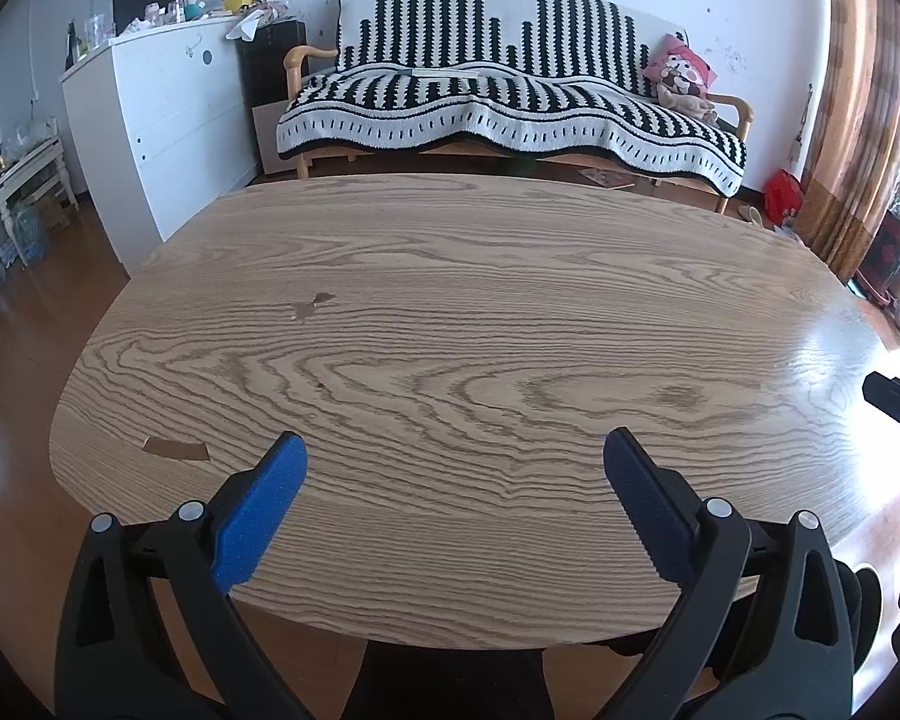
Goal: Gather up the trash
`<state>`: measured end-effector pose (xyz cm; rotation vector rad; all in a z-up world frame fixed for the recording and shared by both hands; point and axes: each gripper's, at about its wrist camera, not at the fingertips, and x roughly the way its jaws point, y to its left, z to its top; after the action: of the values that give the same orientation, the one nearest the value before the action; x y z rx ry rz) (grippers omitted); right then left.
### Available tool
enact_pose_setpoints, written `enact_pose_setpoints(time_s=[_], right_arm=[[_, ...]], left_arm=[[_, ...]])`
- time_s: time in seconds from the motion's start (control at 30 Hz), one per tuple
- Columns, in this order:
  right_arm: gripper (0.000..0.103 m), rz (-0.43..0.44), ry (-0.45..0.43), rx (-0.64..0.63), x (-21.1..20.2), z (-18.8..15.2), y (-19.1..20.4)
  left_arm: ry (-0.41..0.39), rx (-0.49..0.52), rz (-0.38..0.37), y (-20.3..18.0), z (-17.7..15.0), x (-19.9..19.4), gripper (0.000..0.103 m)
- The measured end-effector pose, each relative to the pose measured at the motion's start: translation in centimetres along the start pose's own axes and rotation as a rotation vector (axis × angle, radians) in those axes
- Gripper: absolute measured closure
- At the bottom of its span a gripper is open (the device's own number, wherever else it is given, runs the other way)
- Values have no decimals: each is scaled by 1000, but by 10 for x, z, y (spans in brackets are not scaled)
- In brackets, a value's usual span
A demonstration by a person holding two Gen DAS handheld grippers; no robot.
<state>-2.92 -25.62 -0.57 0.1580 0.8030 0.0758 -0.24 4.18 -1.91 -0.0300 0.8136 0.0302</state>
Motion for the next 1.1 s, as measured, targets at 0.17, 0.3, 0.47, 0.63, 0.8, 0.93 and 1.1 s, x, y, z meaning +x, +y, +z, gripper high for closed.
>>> enact_pose_setpoints(time_s=[0.17,0.3,0.47,0.63,0.8,0.93,1.1], right_arm=[[16,-5,2,-2,1,0,2],[16,-8,2,0,2,-1,0],[16,-8,4,1,4,-3,-1],[16,-10,8,5,6,-4,-3],[16,-10,10,6,6,-5,-5],[16,-12,14,7,8,-6,-6],[13,-21,13,9,10,-5,-8]], left_arm=[[5,2,-8,-1,1,1,7],[6,0,-8,-1,1,1,7],[16,-14,-33,1,2,2,6],[16,-8,-32,0,4,4,6],[8,-5,-45,-1,5,6,6],[-4,-5,-23,-1,7,8,6],[6,1,-3,-3,9,13,6]])
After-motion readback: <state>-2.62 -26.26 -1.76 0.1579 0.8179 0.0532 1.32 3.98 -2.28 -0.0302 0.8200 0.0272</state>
